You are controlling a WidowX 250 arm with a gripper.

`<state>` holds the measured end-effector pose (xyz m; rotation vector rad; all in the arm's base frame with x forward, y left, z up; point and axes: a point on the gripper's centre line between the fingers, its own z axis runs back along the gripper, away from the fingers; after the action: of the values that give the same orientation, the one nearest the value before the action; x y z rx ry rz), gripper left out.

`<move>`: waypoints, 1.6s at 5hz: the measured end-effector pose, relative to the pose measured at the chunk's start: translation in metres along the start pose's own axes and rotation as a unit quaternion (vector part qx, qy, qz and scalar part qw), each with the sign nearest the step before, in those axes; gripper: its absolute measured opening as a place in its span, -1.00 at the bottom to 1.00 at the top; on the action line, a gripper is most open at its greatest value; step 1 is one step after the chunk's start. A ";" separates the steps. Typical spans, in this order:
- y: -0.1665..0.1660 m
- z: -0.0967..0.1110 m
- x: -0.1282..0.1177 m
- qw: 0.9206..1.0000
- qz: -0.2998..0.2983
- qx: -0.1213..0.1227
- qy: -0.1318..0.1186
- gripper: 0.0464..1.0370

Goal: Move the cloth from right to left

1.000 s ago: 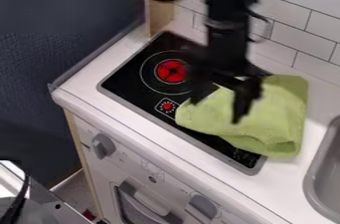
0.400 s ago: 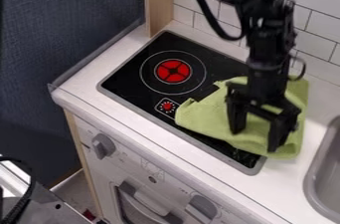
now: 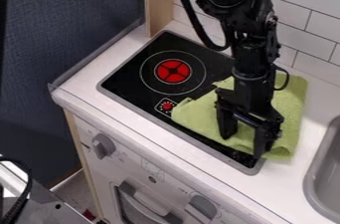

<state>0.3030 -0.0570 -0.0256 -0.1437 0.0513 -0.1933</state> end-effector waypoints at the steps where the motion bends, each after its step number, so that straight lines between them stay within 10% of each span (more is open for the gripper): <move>1: 0.028 0.004 0.000 0.999 -0.003 0.041 0.001 0.92; 4: 0.143 0.021 -0.043 0.992 0.104 0.064 -0.002 0.93; 7: 0.161 0.062 -0.054 0.989 0.101 0.111 -0.015 0.92; 8: 0.163 0.082 -0.052 0.983 0.092 0.155 0.014 0.92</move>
<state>0.2880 0.1229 0.0330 0.1752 0.0605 -0.0178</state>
